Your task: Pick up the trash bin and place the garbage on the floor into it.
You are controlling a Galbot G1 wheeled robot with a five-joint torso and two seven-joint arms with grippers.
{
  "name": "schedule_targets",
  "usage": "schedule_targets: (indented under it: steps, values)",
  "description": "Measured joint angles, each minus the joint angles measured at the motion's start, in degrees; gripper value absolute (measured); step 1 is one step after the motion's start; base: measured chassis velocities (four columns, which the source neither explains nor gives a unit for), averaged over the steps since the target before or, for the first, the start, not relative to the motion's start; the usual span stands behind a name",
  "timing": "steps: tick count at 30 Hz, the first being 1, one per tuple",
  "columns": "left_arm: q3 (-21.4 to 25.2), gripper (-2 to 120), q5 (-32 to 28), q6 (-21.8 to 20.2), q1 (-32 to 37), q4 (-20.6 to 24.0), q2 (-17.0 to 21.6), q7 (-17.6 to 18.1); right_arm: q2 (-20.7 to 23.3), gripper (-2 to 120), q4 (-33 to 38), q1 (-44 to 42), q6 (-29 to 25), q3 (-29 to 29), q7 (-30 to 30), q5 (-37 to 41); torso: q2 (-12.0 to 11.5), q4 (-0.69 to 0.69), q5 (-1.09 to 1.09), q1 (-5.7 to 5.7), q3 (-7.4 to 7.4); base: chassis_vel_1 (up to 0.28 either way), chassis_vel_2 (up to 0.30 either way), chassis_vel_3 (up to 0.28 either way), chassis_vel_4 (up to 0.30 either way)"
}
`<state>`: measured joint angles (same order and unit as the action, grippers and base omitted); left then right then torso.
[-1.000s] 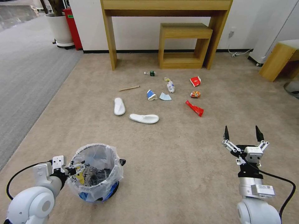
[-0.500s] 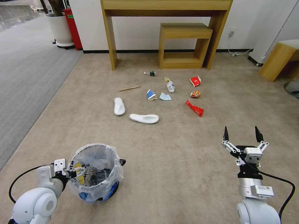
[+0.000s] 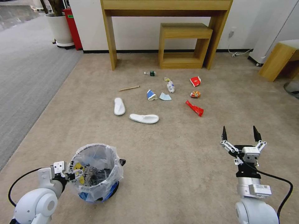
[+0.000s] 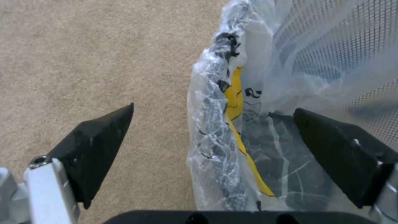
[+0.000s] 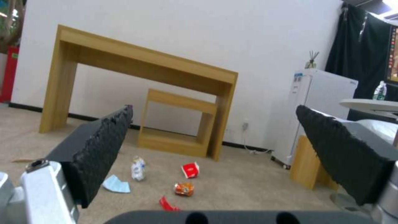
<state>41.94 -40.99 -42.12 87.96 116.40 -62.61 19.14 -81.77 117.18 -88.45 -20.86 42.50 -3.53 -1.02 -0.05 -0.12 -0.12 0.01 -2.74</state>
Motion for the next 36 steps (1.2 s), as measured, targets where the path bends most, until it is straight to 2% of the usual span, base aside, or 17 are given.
schedule_targets:
  steps: [5,13,17,18,24,25,28,30,33,36]
  values:
    - [-0.2,96,-0.1,0.0,-0.2,-0.2,0.1,0.0,-0.1,100,-0.1,0.1,0.1,-0.1,0.0,-0.2,0.0,0.0,0.0,0.0,0.0,0.0,0.0,0.0,0.0]
    - [-1.0,81,-0.2,0.0,-0.7,-1.0,0.2,0.0,-0.6,100,-0.6,0.4,0.1,-0.2,0.0,-0.7,0.0,0.0,0.0,0.0,0.0,0.0,0.0,0.0,0.0]
    - [-1.3,63,-1.3,0.0,-1.0,-1.5,0.5,0.0,-0.8,100,-0.7,0.4,0.1,-0.2,0.0,-0.9,0.0,0.0,0.0,0.0,0.0,0.0,0.0,0.0,0.0]
    - [-1.3,63,-1.3,0.0,-1.0,-1.5,0.5,0.0,-0.8,100,-0.7,0.4,0.1,-0.2,0.0,-0.9,0.0,0.0,0.0,0.0,0.0,0.0,0.0,0.0,0.0]
    - [-1.7,38,-2.2,0.0,-1.6,-2.4,0.6,0.5,-1.0,100,-1.1,0.5,0.1,-0.2,0.0,-1.1,0.0,0.0,0.0,0.0,0.0,0.0,0.0,0.0,0.0]
    - [-1.7,38,-2.2,0.0,-1.6,-2.4,0.6,0.5,-1.0,100,-1.1,0.5,0.1,-0.2,0.0,-1.1,0.0,0.0,0.0,0.0,0.0,0.0,0.0,0.0,0.0]
    - [-1.9,23,-2.2,0.0,-1.9,-2.9,0.6,0.7,-1.1,100,-1.3,0.6,0.1,-0.2,0.0,-1.1,0.0,0.0,0.02,0.0,0.0,0.0,0.0,0.0,0.0]
    - [-1.9,21,-2.2,0.0,-2.0,-3.1,0.6,0.7,-1.1,100,-1.3,0.6,0.1,-0.3,0.0,-1.1,0.0,0.0,0.02,0.0,0.0,0.0,0.0,0.0,0.0]
    - [-1.9,7,-2.2,0.2,-2.2,-3.5,0.6,0.6,-1.1,100,-1.5,0.7,0.1,-0.3,0.0,-1.1,0.0,0.0,0.03,-0.01,0.01,0.0,0.0,0.0,0.0]
    - [-1.9,4,-2.2,0.2,-2.2,-3.7,0.6,0.5,-1.0,100,-1.6,0.7,0.1,-0.3,0.0,-1.1,0.0,0.0,0.04,-0.01,0.01,0.0,0.0,0.0,0.0]
